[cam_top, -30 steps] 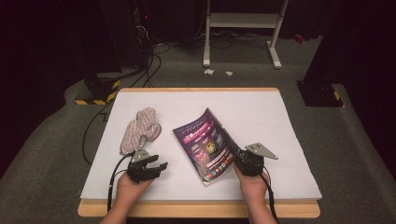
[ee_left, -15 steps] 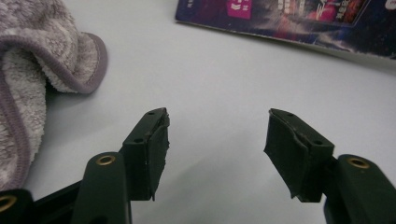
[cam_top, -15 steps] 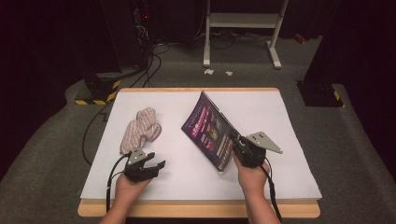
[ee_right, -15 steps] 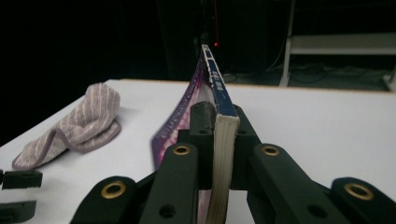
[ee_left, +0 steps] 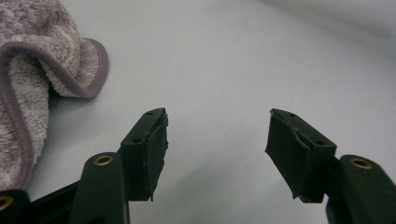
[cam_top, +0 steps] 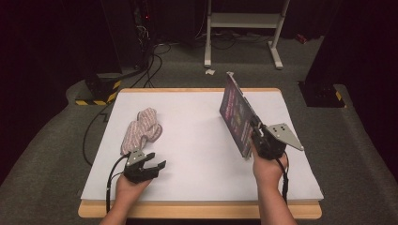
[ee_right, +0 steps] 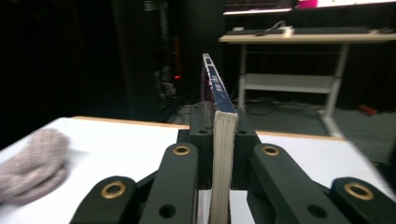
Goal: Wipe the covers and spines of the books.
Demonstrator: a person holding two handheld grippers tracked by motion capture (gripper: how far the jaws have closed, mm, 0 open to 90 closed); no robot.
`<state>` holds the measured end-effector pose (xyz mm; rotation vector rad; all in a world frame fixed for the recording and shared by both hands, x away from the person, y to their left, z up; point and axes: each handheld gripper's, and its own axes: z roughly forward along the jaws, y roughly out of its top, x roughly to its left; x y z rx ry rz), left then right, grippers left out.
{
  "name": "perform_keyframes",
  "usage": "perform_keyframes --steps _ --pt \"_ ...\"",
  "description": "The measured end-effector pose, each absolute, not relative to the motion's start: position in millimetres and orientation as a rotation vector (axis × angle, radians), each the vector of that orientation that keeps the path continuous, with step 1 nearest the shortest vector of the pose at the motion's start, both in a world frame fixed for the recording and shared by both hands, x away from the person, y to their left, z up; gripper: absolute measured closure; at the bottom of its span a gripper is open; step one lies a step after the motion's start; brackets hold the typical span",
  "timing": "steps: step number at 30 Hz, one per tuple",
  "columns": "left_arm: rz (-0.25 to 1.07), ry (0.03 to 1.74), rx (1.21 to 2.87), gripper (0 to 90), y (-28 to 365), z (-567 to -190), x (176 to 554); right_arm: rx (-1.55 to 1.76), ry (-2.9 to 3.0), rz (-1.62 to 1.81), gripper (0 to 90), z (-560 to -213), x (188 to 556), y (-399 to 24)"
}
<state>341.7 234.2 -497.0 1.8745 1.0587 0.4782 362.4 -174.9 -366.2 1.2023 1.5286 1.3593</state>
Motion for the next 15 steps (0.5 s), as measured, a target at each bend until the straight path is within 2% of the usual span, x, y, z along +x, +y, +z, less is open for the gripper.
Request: perform_keyframes --steps 7,15 --pt "0.474 1.054 1.875 38.2 233.1 -497.1 341.7 1.210 1.510 1.308 84.3 -370.1 365.3 -183.5" --pt "0.472 1.054 1.884 37.9 232.5 -497.7 341.9 1.131 1.618 1.329 84.2 -397.7 357.0 -145.6"
